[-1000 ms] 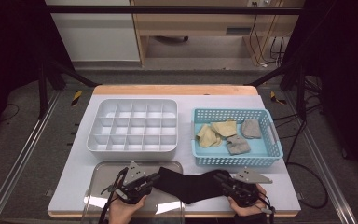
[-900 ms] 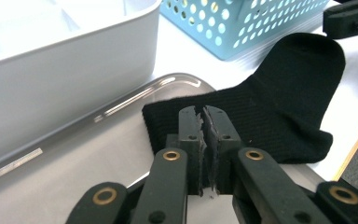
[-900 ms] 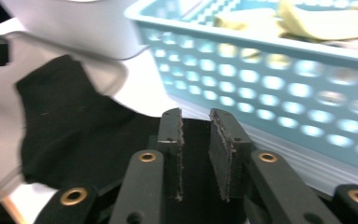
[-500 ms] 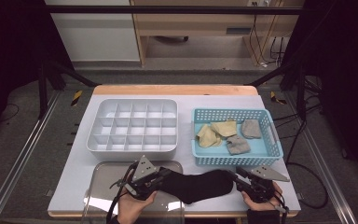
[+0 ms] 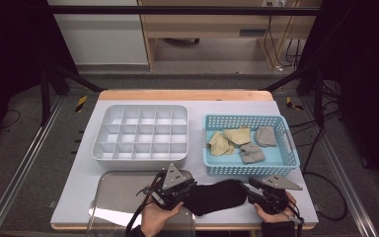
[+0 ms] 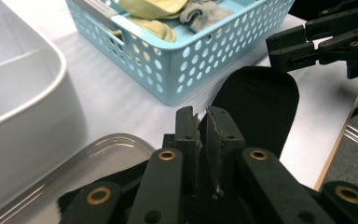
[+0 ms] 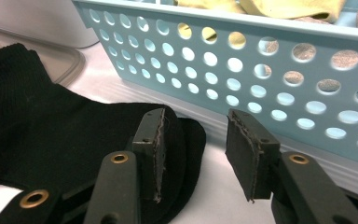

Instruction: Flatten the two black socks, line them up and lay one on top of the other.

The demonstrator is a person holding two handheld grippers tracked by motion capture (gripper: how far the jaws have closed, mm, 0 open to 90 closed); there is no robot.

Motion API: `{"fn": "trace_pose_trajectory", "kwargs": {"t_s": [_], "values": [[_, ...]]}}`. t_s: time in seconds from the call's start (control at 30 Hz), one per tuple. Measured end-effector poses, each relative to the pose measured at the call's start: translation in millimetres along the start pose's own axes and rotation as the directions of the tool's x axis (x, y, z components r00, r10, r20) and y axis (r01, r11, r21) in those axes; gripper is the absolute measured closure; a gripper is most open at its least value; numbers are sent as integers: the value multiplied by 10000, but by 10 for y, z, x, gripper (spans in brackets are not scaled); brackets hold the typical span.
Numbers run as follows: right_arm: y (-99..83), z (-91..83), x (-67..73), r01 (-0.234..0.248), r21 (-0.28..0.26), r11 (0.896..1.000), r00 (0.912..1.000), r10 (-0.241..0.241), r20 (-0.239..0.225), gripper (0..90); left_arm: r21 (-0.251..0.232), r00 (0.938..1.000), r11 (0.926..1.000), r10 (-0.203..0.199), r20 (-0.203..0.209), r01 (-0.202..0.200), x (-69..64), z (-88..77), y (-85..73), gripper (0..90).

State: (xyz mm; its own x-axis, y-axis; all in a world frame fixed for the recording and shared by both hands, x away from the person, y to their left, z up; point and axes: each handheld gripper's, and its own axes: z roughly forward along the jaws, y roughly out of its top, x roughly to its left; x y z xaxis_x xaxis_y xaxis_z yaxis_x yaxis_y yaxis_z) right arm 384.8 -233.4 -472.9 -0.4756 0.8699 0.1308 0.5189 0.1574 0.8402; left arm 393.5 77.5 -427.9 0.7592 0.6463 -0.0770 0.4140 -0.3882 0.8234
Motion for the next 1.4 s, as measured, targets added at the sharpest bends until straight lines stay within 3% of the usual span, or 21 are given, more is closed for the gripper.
{"fn": "trace_pose_trajectory", "kwargs": {"t_s": [0.1,0.2,0.47,0.63,0.87,1.07,1.23,1.4], "values": [[-8,7,-3,9,32,10000,10000,-9,-33,571,201,9999,9998,33,135,-36,-41,88,-9,816],[-17,19,0,49,109,9999,10000,-48,-55,569,356,9994,9988,322,104,-325,-83,180,-25,802],[-30,69,37,126,373,9992,9997,-117,-227,565,931,9990,9953,228,373,-262,-145,326,-57,882],[-51,99,41,135,625,9980,9996,-120,-240,576,1368,9988,9903,183,459,-245,-141,420,-106,888],[-105,94,35,93,917,9957,9997,-74,-215,603,1582,9979,9873,36,645,-138,-118,467,-199,888],[-133,106,83,161,1169,9930,9998,-147,-129,690,1667,9982,9858,126,592,-224,-120,493,-208,889],[-133,109,108,169,1225,9923,9998,-155,-125,820,1737,9984,9845,169,535,-260,-122,513,-220,889],[-108,86,96,25,1100,9939,9998,-5,-181,844,1773,9983,9837,192,554,-288,-125,534,-243,889]]}}
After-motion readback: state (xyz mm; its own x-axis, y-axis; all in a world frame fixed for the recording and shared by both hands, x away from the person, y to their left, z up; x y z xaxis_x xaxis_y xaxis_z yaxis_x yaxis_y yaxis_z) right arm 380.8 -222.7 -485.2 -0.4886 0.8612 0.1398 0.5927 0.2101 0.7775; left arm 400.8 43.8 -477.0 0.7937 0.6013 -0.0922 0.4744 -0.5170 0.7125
